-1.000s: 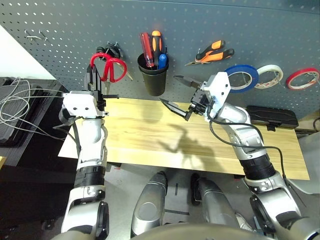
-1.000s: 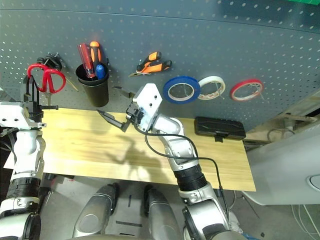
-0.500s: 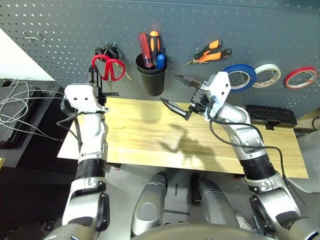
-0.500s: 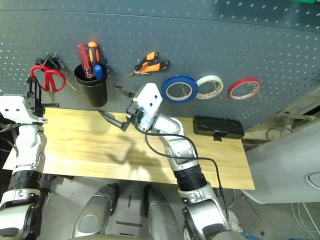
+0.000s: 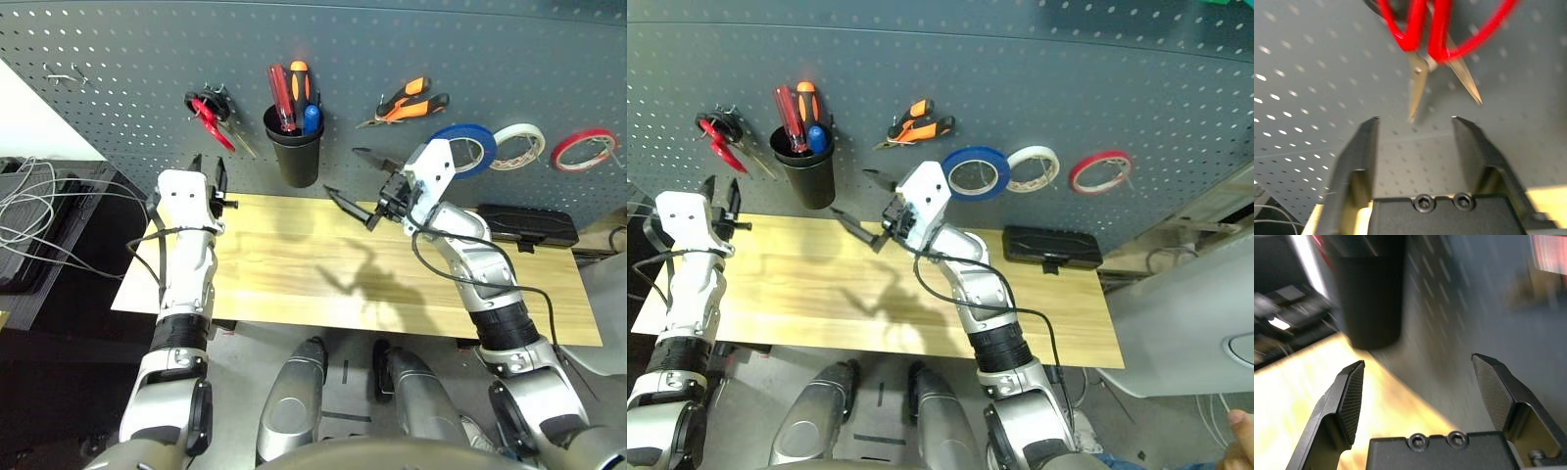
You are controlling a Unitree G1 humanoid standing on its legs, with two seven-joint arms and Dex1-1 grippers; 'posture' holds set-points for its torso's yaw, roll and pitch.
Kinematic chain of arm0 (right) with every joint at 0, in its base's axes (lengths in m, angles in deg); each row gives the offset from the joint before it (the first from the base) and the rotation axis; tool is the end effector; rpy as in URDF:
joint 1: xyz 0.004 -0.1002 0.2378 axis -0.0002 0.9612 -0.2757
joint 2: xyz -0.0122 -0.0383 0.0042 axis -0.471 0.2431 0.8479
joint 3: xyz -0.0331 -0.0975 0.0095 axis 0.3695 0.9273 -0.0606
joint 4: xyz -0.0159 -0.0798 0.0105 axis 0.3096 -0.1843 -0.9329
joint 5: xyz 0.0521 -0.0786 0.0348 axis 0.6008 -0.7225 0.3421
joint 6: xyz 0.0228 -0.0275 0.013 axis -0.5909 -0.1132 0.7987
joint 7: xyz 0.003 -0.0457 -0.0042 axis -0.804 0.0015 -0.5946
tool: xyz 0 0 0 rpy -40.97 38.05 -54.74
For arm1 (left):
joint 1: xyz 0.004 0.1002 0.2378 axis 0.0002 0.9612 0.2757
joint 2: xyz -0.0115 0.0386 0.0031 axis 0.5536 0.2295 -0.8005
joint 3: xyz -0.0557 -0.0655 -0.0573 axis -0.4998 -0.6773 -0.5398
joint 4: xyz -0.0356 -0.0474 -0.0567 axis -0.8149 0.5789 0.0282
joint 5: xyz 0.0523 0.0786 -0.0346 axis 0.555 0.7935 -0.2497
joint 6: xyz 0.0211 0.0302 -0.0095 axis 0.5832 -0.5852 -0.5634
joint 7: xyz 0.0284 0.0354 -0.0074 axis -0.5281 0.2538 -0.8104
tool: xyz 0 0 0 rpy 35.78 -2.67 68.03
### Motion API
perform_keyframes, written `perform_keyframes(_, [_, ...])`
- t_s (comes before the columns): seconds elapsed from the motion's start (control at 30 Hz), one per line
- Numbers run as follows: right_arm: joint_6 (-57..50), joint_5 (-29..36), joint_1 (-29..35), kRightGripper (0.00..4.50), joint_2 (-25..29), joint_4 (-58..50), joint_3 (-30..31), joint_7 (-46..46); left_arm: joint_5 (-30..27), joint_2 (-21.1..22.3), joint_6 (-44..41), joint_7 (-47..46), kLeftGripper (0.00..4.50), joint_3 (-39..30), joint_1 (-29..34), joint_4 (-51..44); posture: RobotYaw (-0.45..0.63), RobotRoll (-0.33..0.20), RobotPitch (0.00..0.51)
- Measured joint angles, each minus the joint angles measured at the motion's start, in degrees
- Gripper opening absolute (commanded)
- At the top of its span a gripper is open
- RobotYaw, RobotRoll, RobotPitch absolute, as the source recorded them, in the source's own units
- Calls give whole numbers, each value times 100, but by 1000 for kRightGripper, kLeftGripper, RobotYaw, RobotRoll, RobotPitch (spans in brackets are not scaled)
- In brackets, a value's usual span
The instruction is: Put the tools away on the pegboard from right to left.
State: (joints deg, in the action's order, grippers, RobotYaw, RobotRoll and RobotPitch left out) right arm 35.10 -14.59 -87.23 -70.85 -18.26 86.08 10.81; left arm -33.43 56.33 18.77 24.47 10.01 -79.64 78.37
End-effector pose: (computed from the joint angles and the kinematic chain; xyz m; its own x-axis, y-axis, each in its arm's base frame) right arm 0.2816 -0.1363 0.1062 0.7134 0.6998 0.0367 -0.6939 0.7128 -0.1020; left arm 0.2705 0.2429 0.0677 0.9683 0.0409 0.2466 -0.1115 0.9535 0.2800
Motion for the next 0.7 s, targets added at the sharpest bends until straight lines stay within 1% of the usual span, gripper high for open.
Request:
perform_keyframes(0.03, [-33, -18, 48, 4500, 8, 56, 0, 37, 4, -5, -3, 56, 4326, 35, 2, 99, 158, 0, 221])
perform_keyframes(0.07, [-37, -25, 83, 4500, 21, 84, 0, 60, 2, -12, -9, 90, 4466, 55, 4, 157, 156, 0, 223])
perform_keyframes(0.3, [-37, -207, 437, 4500, 165, 536, -91, 344, 23, -100, -223, 218, 4466, 230, 214, 562, 154, 0, 228])
perform_keyframes(0.53, [-181, -277, 652, 4500, 259, 984, -703, 1255, 121, -123, -511, 243, 4466, 390, 365, 611, 140, 0, 232])
perform_keyframes(0.7, [-253, -355, 683, 4500, 335, 1216, -1099, 1809, 150, -175, -702, 265, 4466, 451, 418, 611, 124, 0, 241])
